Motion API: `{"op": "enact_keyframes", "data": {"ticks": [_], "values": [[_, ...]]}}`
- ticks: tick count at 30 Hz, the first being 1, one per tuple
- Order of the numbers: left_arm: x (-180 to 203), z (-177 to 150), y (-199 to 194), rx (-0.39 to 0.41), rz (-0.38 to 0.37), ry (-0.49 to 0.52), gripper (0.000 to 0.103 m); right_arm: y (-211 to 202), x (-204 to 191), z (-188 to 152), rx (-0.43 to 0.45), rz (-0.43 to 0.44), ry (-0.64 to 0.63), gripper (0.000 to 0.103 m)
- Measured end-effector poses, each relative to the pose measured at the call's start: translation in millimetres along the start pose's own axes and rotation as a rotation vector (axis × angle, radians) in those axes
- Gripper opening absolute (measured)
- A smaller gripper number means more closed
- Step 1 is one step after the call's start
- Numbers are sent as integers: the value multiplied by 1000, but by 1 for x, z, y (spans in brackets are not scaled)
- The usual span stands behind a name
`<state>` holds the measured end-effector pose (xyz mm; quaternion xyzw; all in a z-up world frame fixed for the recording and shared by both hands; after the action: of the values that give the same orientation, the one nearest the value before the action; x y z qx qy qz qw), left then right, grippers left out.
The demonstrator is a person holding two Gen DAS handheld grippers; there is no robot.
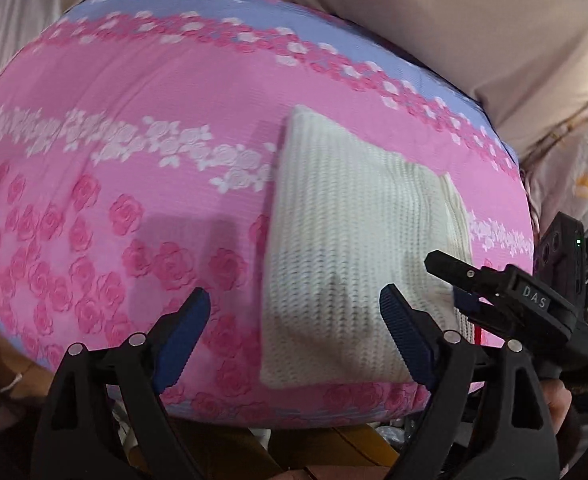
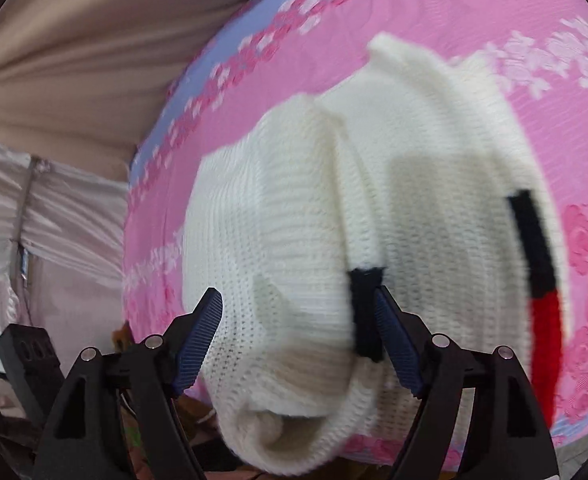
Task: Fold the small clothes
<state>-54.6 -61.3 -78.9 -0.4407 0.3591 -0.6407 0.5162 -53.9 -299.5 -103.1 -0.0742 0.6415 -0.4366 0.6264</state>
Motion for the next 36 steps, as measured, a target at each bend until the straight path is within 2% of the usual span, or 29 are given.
{"op": "enact_keyframes", "data": {"ticks": [1, 2, 5, 8, 10, 11, 12, 14, 15, 16, 17, 18, 20, 22, 25, 27, 28, 30, 32, 33, 34, 36], "values": [[-6, 0, -3, 9, 1, -15, 84, 1, -12, 0, 0, -9, -47, 25], [-11, 2, -7, 16, 1, -24, 84, -1, -28, 2, 6, -9, -101, 20], [-17, 1, -13, 22, 1, -36, 84, -38, -67, 15, 115, 77, -191, 18], [-10, -2, -14, 18, 1, -9, 84, -86, -74, 22, 236, 93, -222, 17], [-2, -4, -11, 11, 3, 18, 84, -106, -50, 22, 285, 17, -203, 17], [1, -5, -9, 2, 3, 27, 84, -107, -33, 21, 282, -32, -185, 17], [5, -6, -4, -13, -1, 36, 84, -98, -1, 20, 247, -116, -145, 17], [12, -6, 3, -38, -7, 49, 84, -65, 68, 12, 123, -241, -10, 18], [18, -6, 7, -48, -8, 63, 84, -60, 88, 5, 113, -233, 39, 18], [23, -6, 8, -50, -5, 78, 84, -66, 93, -2, 158, -160, 71, 19], [31, -6, 8, -47, -4, 105, 84, -76, 89, -6, 186, -122, 85, 21], [36, -6, 7, -43, -6, 122, 84, -84, 82, -10, 211, -105, 85, 27], [44, -6, 10, -48, -12, 143, 84, -98, 69, -16, 240, -85, 62, 31], [53, -7, 18, -78, -16, 167, 84, -104, 60, -24, 217, -60, 32, 49], [62, -10, 31, -133, -14, 185, 84, -97, 57, -45, 176, -71, 21, 56], [61, -12, 42, -174, -5, 168, 84, -85, 64, -54, 153, -83, 38, 57], [59, -12, 47, -189, 17, 159, 82, -79, 68, -57, 144, -100, 46, 46], [60, -15, 58, -225, 70, 173, 77, -77, 69, -63, 157, -109, 50, 11], [63, -18, 62, -242, 88, 197, 74, -100, 58, -69, 245, -70, 29, 9], [66, -19, 63, -245, 94, 213, 74, -110, 54, -71, 270, -89, 14, 9], [69, -20, 64, -250, 96, 226, 75, -116, 54, -72, 280, -105, 8, 9], [73, -24, 72, -276, 119, 251, 75, -107, 73, -76, 237, -149, 39, 9]]}}
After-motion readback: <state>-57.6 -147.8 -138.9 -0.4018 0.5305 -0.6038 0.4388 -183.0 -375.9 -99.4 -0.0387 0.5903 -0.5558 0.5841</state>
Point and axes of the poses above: each gripper's, at about its wrist camera, not at the fingertips, and y roughly the way its jaws point, x to its right, z to its top, the point moved 1 cm from there along y, roughly the way its jaws point, and after that the axes turned 8 degrees about z, right-handed, at the moved point
